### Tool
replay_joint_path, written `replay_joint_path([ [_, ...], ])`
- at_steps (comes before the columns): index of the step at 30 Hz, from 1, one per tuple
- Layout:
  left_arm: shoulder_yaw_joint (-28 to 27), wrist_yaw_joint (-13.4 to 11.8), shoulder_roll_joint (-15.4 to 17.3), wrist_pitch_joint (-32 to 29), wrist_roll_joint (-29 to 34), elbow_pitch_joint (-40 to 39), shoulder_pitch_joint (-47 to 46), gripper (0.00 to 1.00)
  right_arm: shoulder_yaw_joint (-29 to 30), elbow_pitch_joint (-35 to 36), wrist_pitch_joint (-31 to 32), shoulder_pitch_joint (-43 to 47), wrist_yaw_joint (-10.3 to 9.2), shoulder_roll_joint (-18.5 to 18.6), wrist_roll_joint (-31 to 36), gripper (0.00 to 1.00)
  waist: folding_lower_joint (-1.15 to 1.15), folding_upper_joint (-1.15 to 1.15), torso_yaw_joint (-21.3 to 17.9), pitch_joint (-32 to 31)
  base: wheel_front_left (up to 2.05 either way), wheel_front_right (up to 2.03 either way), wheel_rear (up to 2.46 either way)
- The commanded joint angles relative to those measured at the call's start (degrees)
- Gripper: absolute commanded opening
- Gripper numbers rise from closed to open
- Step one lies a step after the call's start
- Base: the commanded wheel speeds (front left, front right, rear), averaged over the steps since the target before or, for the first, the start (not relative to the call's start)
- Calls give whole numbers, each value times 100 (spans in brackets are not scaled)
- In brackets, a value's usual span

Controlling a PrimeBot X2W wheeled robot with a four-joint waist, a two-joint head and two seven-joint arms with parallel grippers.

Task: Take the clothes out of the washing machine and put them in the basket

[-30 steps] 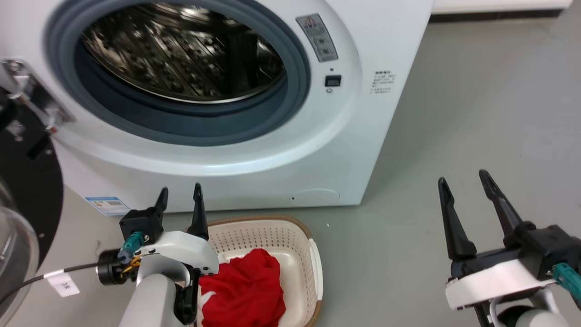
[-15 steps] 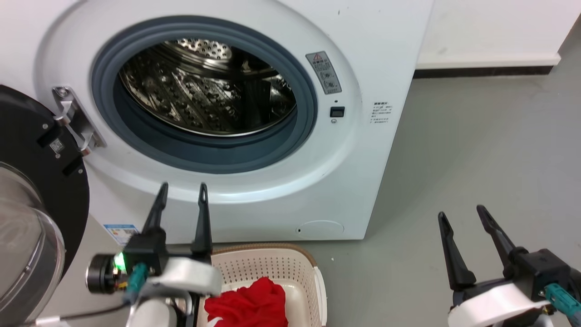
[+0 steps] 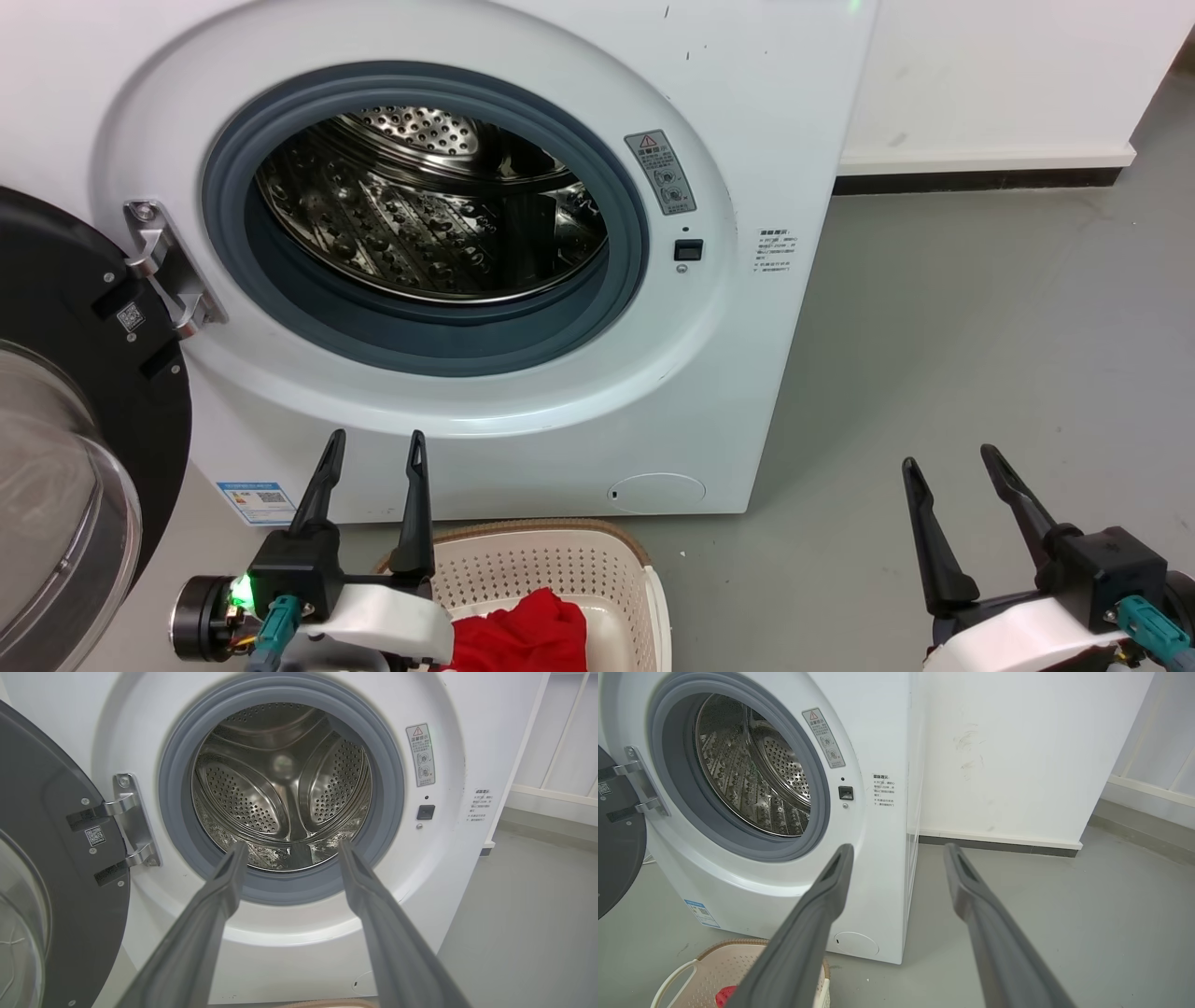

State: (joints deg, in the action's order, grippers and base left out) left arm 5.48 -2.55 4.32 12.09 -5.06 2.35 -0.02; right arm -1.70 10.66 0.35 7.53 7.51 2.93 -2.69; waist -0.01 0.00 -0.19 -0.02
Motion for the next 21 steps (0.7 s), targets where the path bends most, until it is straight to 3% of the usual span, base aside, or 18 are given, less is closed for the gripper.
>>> replay_joint_path([
  [1, 8, -24, 6, -32, -26, -33, 81, 100, -25, 11, -14, 51, -4, -10, 10, 100, 1, 0, 8, -1, 0, 0, 0],
  [20, 29, -97, 91, -108, -117, -80, 125, 100, -106, -18, -30, 78, -4, -10, -13, 100, 1, 0, 20, -27, 0, 0, 0],
  [21, 10, -90, 66, -91, -125, -37, 85, 0, -101, -23, -7, 5, 1, 1, -24, 0, 1, 0, 20, -29, 0, 0, 0],
])
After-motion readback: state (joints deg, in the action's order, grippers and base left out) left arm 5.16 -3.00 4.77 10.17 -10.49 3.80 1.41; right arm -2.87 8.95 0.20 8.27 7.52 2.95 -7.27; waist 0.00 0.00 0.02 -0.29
